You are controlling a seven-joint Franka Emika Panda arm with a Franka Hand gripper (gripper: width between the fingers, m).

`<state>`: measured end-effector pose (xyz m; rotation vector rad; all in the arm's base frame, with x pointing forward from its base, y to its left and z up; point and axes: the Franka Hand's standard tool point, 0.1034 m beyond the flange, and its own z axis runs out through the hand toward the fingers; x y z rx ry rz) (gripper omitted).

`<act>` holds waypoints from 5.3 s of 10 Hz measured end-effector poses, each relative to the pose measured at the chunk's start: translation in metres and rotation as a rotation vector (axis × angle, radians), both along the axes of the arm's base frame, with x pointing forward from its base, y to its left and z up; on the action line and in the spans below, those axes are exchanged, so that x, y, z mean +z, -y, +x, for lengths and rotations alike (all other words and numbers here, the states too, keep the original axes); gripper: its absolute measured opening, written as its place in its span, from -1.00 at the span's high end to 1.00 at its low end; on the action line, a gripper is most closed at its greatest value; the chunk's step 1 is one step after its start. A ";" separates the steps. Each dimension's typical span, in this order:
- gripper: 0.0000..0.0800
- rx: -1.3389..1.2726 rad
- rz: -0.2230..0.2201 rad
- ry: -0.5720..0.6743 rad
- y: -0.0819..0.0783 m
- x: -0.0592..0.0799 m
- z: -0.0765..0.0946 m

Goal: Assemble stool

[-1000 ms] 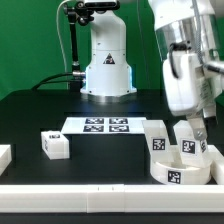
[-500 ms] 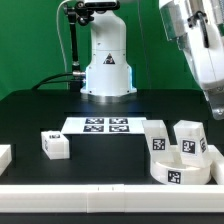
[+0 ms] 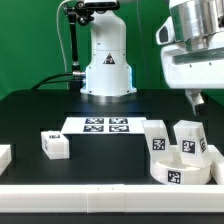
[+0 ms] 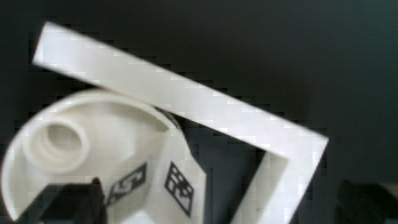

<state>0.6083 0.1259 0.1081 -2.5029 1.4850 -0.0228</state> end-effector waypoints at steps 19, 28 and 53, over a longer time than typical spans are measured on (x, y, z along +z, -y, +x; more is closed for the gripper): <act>-0.62 1.880 -0.283 0.104 0.025 -0.018 -0.001; 0.16 1.929 -0.285 0.090 0.029 -0.034 -0.005; 0.15 -0.477 -0.042 -0.132 0.007 -0.037 -0.010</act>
Offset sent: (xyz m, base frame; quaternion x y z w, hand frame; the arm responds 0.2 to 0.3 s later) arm 0.0000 0.0000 0.0000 0.0000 0.0000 -0.1296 0.9916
